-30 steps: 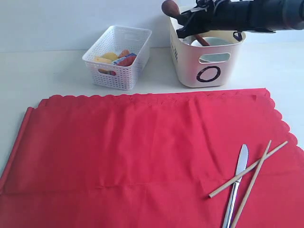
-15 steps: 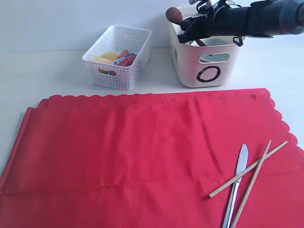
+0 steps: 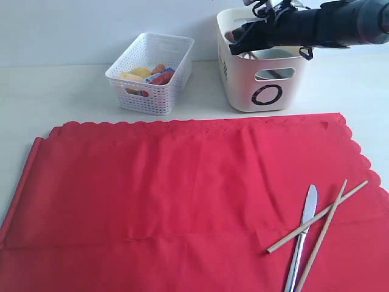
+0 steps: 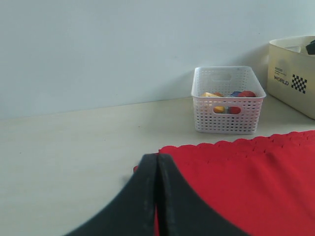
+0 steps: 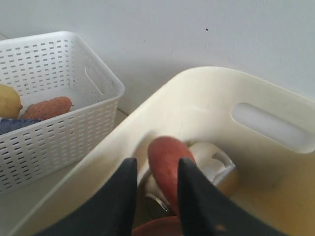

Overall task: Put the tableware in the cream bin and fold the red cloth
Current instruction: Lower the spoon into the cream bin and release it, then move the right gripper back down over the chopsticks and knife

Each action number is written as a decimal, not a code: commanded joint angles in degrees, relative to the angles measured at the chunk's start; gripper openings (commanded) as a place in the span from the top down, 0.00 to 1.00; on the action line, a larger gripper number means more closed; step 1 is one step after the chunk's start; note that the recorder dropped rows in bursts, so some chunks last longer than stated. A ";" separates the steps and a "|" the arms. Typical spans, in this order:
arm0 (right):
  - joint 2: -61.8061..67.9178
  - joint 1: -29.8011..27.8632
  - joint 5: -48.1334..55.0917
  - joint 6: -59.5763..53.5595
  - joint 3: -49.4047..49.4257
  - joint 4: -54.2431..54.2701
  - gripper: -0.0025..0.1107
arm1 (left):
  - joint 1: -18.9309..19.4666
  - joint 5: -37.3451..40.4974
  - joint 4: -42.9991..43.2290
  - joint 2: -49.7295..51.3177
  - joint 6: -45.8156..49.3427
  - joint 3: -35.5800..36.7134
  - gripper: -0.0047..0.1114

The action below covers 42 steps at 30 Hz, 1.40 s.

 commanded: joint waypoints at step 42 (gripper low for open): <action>-24.02 -0.21 39.39 86.91 -0.24 -72.42 0.98 | 0.25 -0.05 -0.03 -0.37 -0.25 0.17 0.95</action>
